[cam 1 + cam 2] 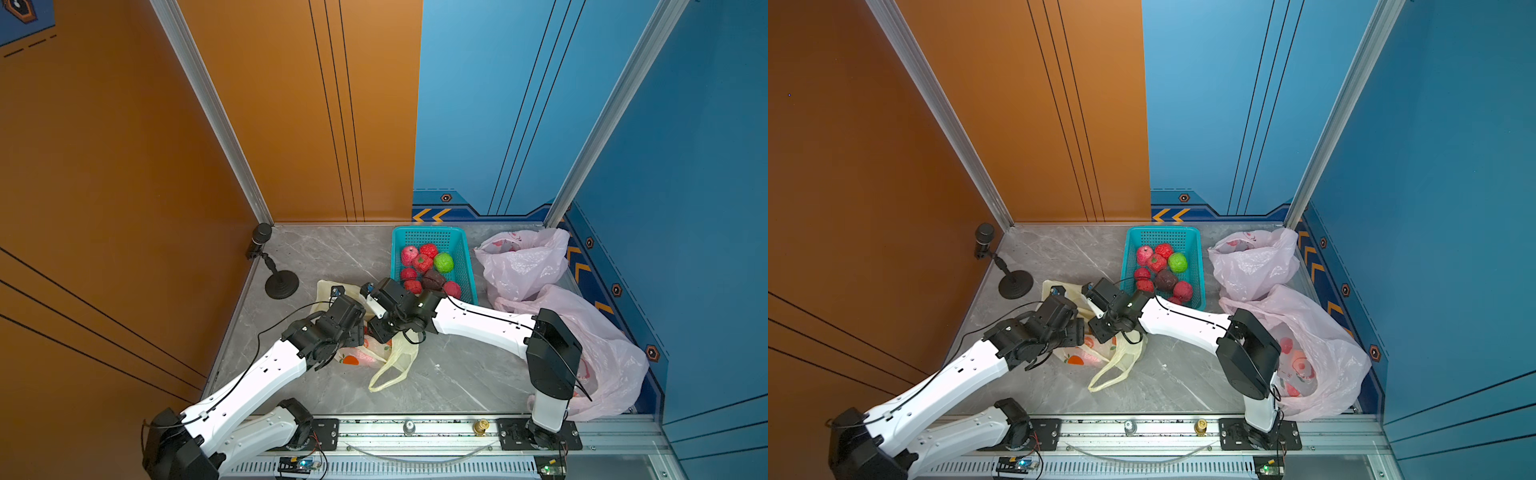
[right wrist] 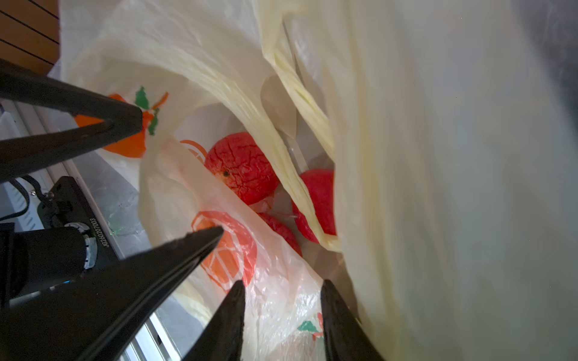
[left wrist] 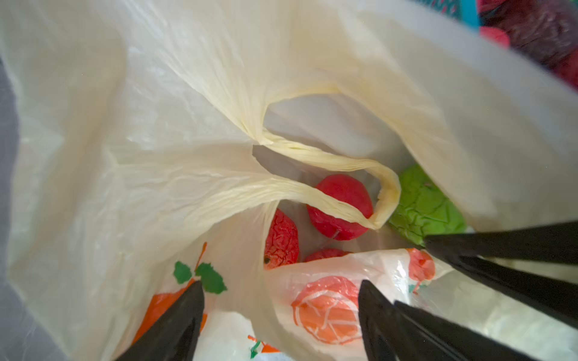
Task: Untie the knot of a plastic bag & take out the apple
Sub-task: Untie the plastic bag at the center of the board.
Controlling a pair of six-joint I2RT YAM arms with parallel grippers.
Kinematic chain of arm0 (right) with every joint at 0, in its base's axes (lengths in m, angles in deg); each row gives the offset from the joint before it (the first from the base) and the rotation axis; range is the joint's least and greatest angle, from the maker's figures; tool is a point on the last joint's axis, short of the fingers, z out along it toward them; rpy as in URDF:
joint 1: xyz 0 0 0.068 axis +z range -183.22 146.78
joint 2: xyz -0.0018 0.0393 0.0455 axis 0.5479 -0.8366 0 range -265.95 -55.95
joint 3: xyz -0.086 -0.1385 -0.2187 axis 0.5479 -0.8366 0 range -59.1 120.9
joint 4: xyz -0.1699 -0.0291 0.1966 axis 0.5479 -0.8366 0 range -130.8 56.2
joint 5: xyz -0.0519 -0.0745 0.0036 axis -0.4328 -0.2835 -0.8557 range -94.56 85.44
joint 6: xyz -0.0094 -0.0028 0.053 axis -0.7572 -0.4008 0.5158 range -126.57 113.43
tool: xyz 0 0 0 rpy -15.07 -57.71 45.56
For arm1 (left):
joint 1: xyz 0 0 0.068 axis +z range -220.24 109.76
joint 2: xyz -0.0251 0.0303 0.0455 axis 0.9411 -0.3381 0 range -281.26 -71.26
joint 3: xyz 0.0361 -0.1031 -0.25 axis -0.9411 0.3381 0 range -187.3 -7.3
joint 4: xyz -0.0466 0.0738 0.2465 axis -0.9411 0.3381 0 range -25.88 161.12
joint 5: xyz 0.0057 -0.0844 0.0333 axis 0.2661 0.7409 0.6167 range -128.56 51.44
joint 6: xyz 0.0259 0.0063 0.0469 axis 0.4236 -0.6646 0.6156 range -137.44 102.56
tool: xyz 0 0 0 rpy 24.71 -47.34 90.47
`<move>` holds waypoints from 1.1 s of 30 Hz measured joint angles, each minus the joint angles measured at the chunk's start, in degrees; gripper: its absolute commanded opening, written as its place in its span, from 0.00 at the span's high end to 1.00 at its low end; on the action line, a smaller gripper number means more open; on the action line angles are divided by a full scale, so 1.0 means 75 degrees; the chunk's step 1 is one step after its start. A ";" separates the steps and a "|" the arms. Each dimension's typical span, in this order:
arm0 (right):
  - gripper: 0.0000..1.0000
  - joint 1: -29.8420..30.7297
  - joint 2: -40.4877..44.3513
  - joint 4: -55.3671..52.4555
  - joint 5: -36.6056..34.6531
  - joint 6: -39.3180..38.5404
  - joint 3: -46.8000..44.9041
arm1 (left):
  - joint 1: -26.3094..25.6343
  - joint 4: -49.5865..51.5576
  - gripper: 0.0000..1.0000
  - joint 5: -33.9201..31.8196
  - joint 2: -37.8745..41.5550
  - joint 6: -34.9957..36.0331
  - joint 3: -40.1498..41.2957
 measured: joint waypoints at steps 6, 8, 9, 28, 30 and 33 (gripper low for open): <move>0.55 -0.0111 0.0000 0.0006 -0.0128 0.0122 -0.0265 | 0.0216 -0.0533 1.00 0.0280 -0.0385 -0.0312 0.0833; 0.55 -0.0172 0.0000 0.0012 -0.0137 0.0149 -0.0312 | 0.0562 -0.0854 1.00 0.0493 -0.0093 -0.0370 0.1212; 0.55 -0.0198 0.0000 0.0015 -0.0149 0.0163 -0.0356 | 0.0836 -0.1037 1.00 0.0659 0.0160 -0.0385 0.1355; 0.55 0.0764 0.0621 0.1513 -0.1259 0.0752 -0.2221 | 0.3998 -0.4025 1.00 0.3418 0.0434 -0.0023 0.0970; 0.54 0.0889 0.0930 0.1740 -0.1361 0.0676 -0.2556 | 0.3963 -0.4042 1.00 0.3520 0.0787 -0.0096 0.1067; 0.53 0.0947 0.1483 0.2311 -0.1067 0.0350 -0.3101 | 0.3926 -0.3931 1.00 0.3544 0.1655 -0.0245 0.1341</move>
